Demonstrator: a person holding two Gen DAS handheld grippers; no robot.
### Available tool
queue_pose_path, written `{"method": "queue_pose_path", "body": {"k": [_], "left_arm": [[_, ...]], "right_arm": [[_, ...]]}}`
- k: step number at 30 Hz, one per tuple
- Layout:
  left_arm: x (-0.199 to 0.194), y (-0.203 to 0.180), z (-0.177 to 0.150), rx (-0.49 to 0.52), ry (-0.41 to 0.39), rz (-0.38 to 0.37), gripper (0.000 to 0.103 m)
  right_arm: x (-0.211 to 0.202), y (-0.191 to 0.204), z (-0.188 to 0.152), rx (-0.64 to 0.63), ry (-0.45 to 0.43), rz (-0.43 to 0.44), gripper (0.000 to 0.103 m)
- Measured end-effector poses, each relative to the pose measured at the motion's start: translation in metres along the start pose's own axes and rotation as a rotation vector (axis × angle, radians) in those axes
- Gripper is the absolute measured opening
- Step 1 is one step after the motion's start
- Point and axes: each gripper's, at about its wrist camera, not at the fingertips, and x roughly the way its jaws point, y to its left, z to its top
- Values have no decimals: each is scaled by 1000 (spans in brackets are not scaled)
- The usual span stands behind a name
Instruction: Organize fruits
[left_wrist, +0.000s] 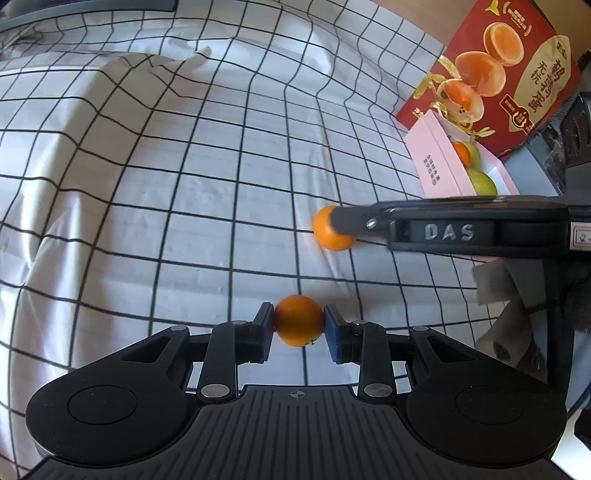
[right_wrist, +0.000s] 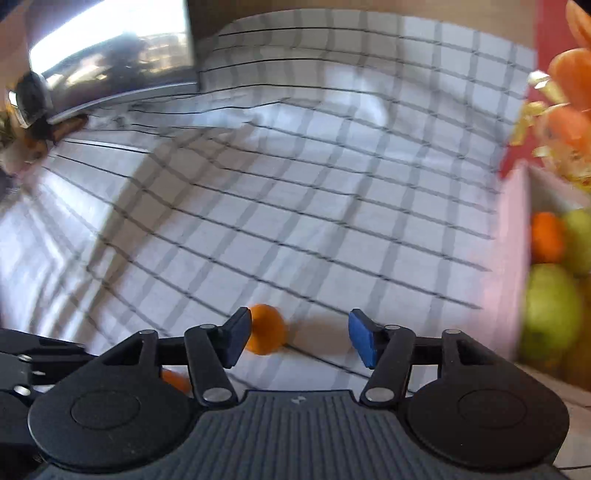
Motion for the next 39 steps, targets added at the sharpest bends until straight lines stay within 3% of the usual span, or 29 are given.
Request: {"method": "queue_pose_path", "body": {"k": [4,16,20,29,39], "left_arm": [[-5,7,-3,-18,-5,4,34],[-10,12,-7,-25,-6,0,34],[-6,4,-6,-1,8,-14,34],[10,-35,-1,130,46,-72,34],[28,-71,-3,245,75,-88,34]], "right_arm": [[9,22,-7,-52,26,34,33],[-8,17,-26,2,28,37,32],[-31,0,-46,52,21,-35,32],[-72,-33,-100,85,-19,-313,32],[-74,-41,-128,168,-54,-322,33]]}}
